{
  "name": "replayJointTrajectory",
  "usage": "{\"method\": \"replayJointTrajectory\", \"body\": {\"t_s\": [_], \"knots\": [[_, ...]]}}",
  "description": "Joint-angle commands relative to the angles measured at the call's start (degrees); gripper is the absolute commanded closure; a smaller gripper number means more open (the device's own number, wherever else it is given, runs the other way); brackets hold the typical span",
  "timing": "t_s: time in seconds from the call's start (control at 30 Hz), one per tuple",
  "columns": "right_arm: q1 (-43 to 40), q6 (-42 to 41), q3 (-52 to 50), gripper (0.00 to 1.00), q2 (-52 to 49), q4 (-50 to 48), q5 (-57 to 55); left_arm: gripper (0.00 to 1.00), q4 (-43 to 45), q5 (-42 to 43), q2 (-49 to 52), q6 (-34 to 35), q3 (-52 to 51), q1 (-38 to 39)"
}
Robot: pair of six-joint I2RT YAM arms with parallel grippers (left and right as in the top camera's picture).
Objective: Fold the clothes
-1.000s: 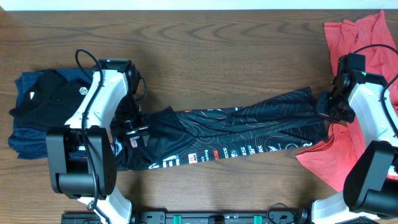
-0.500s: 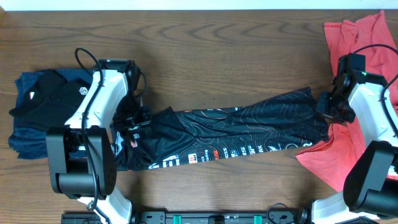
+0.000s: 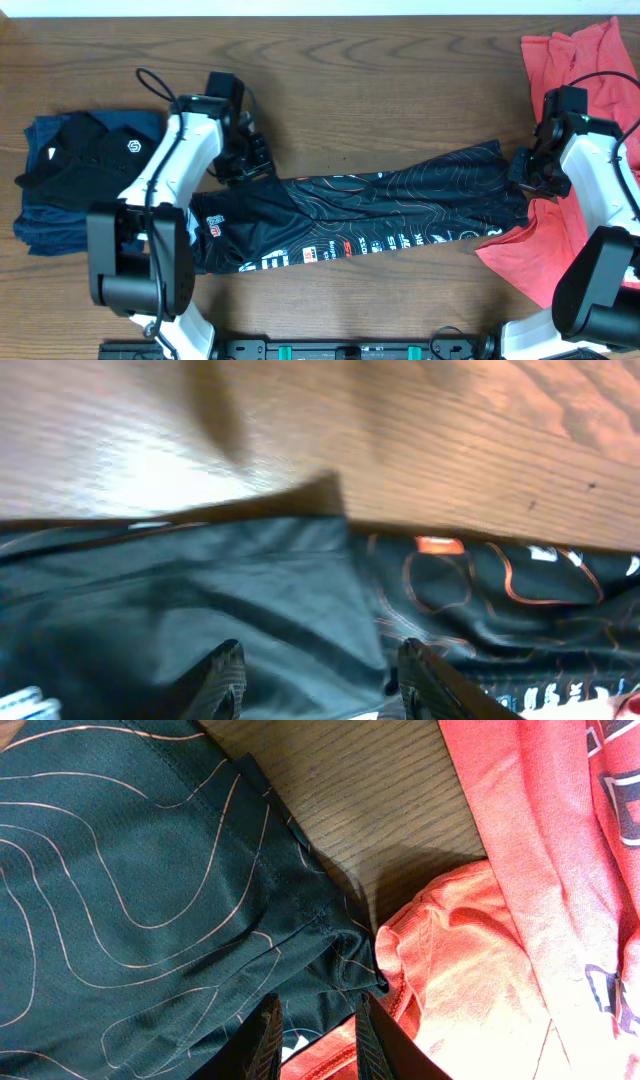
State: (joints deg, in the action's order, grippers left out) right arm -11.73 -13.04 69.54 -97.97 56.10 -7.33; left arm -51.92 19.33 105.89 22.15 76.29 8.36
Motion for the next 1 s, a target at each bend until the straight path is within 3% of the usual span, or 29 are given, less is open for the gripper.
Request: {"method": "replayJointTrajectory", "body": {"t_s": [0.0,0.5,0.57,0.63,0.97], "knots": [[-0.6,-0.2,0.2,0.76,1.0,0.0,0.1,0.48,1.4,-1.4,2.9,3.8,0.6,1.0],[-0.6,-0.2,0.2,0.76,1.0,0.0,0.1,0.50,6.8,-4.0,9.8,6.5,0.6,1.4],[-0.6,-0.2,0.2,0.76,1.0,0.0,0.1,0.66,6.6,-4.0,9.9,6.5,0.6,1.4],[-0.6,-0.2,0.2,0.76,1.0,0.0,0.1,0.94,6.5,-3.8,9.8,6.5,0.7,1.4],[-0.6,-0.2,0.2,0.76,1.0,-0.1,0.1,0.94,1.3,-3.2,5.0,3.8,0.7,1.4]]}}
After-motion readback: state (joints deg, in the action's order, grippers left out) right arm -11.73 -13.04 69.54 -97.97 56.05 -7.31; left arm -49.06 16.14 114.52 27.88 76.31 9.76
